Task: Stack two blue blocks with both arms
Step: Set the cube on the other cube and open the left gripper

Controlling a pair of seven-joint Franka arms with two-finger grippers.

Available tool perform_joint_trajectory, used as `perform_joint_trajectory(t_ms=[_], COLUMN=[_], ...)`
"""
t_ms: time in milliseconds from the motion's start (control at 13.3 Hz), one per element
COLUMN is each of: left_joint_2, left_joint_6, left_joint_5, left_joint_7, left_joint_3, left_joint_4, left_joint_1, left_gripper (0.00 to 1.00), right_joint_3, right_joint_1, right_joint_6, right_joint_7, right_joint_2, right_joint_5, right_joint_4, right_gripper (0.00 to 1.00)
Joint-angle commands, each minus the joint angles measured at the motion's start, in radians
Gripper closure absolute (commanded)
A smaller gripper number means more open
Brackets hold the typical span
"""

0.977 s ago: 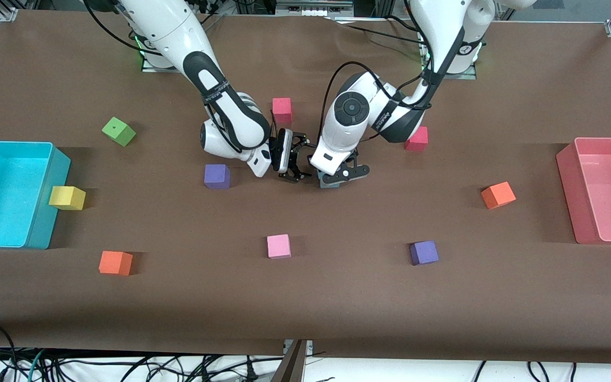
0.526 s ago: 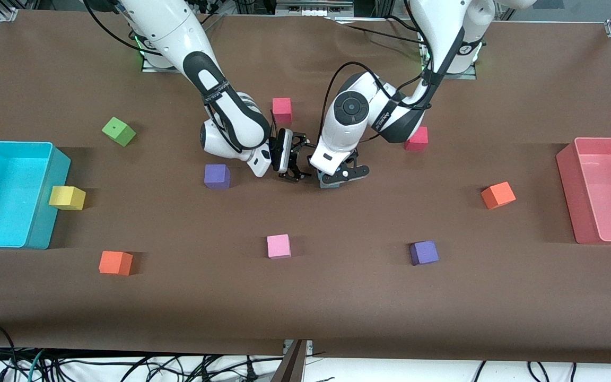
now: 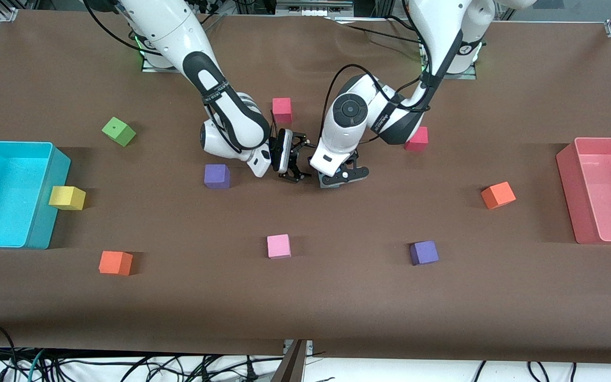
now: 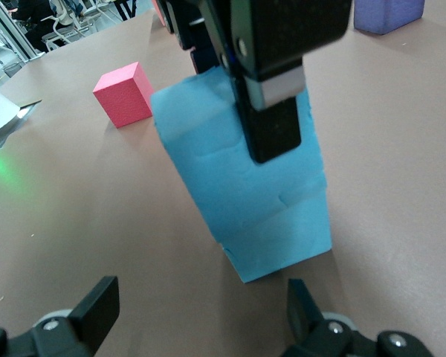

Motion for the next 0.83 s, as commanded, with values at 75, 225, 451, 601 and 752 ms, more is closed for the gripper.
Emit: perform_joint_trajectory(t_ms=[75, 225, 451, 601, 752], left_joint_2=[0.013, 0.013, 0.01, 0.0, -0.02], left_joint_6=[0.01, 0.011, 0.01, 0.002, -0.001], left_joint_5=[0.019, 0.017, 0.019, 0.016, 0.007], left_joint_7=[0.0, -0.001, 0.0, -0.007, -0.009], left_joint_3=[0.008, 0.008, 0.008, 0.006, 0.006], left_joint_4=[0.011, 0.009, 0.008, 0.008, 0.006], left_joint_1=[-0.009, -0.009, -0.009, -0.007, -0.001], left_gripper=[0.81, 0.06, 0.0, 0.0, 0.0], right_joint_3=[0.004, 0.002, 0.004, 0.004, 0.002], right_joint_1=[-0.006, -0.006, -0.006, -0.006, -0.006], right_joint_6=[-0.009, -0.009, -0.011, -0.011, -0.011], right_joint_7=[-0.032, -0.032, -0.032, -0.032, -0.032], right_joint_2=[0.008, 0.01, 0.01, 0.01, 0.01], right_joint_5=[0.026, 0.026, 0.026, 0.028, 0.028], right_joint_4=[0.011, 0.01, 0.01, 0.01, 0.01], right_gripper=[0.0, 0.0, 0.0, 0.0, 0.0])
